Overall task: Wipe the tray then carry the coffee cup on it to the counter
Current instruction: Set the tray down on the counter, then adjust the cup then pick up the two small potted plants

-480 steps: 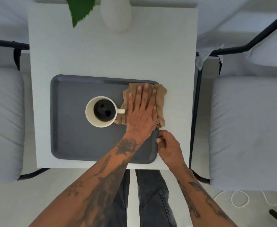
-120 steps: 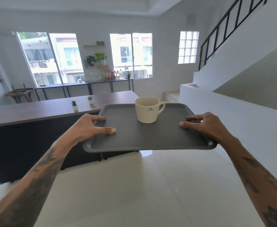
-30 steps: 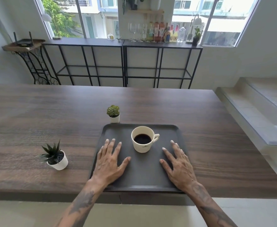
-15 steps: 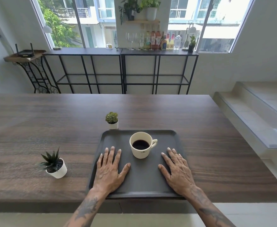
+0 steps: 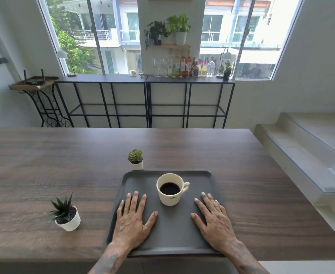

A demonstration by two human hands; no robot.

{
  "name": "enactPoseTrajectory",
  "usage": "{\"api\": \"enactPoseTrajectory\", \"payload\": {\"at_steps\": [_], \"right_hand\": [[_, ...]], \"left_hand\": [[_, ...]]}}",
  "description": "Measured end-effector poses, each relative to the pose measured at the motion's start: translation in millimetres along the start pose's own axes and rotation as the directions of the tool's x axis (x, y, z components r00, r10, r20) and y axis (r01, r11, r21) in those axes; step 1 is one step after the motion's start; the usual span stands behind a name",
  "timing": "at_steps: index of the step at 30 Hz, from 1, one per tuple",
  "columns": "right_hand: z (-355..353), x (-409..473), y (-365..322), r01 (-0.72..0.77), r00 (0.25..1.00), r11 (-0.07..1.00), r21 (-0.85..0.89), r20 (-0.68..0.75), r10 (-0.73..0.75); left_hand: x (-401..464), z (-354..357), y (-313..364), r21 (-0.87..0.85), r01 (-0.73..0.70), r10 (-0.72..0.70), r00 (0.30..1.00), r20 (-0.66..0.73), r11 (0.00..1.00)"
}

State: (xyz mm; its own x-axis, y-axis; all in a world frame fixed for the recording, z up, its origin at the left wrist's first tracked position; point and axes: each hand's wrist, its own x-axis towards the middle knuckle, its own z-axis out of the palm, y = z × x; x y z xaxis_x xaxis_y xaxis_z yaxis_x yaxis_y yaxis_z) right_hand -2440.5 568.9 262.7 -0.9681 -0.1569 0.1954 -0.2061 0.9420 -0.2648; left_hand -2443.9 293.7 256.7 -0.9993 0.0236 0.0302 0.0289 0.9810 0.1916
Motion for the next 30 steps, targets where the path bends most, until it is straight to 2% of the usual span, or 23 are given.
{"api": "enactPoseTrajectory", "payload": {"at_steps": [4,6,9,11,14,17,20,25,30], "right_hand": [[-2,0,-1,-0.017,1.000,1.000,0.012,0.022,0.016],[-4,2,-2,-0.035,0.998,0.998,0.055,0.053,0.032],[-19,15,-9,-0.110,0.994,0.943,0.314,0.010,0.112],[-33,28,-14,-0.111,0.991,0.871,0.479,-0.015,0.134],[-46,48,-22,-0.084,0.996,0.822,0.564,0.028,0.083],[-47,64,-22,-0.109,0.989,0.824,0.557,0.140,0.037],[-43,72,-20,-0.123,0.979,0.802,0.584,0.203,0.002],[-35,75,-25,-0.055,0.986,0.796,0.602,0.157,-0.051],[-36,84,-26,-0.050,0.991,0.722,0.691,0.126,-0.052]], "left_hand": [[0,-3,-1,-0.053,0.003,-0.002,1.000,0.020,0.999],[3,-9,-1,-0.136,0.015,-0.009,0.999,0.045,0.991],[11,-25,0,-0.333,-0.010,0.001,1.000,-0.029,0.943],[18,-40,4,-0.507,-0.070,0.035,0.996,-0.078,0.859],[32,-61,16,-0.648,-0.114,0.125,0.992,-0.029,0.753],[46,-69,26,-0.702,-0.097,0.181,0.982,0.046,0.705],[55,-66,32,-0.712,-0.098,0.190,0.981,0.050,0.695],[61,-61,33,-0.728,-0.146,0.191,0.981,-0.022,0.670],[68,-64,37,-0.752,-0.169,0.188,0.980,-0.061,0.638]]}}
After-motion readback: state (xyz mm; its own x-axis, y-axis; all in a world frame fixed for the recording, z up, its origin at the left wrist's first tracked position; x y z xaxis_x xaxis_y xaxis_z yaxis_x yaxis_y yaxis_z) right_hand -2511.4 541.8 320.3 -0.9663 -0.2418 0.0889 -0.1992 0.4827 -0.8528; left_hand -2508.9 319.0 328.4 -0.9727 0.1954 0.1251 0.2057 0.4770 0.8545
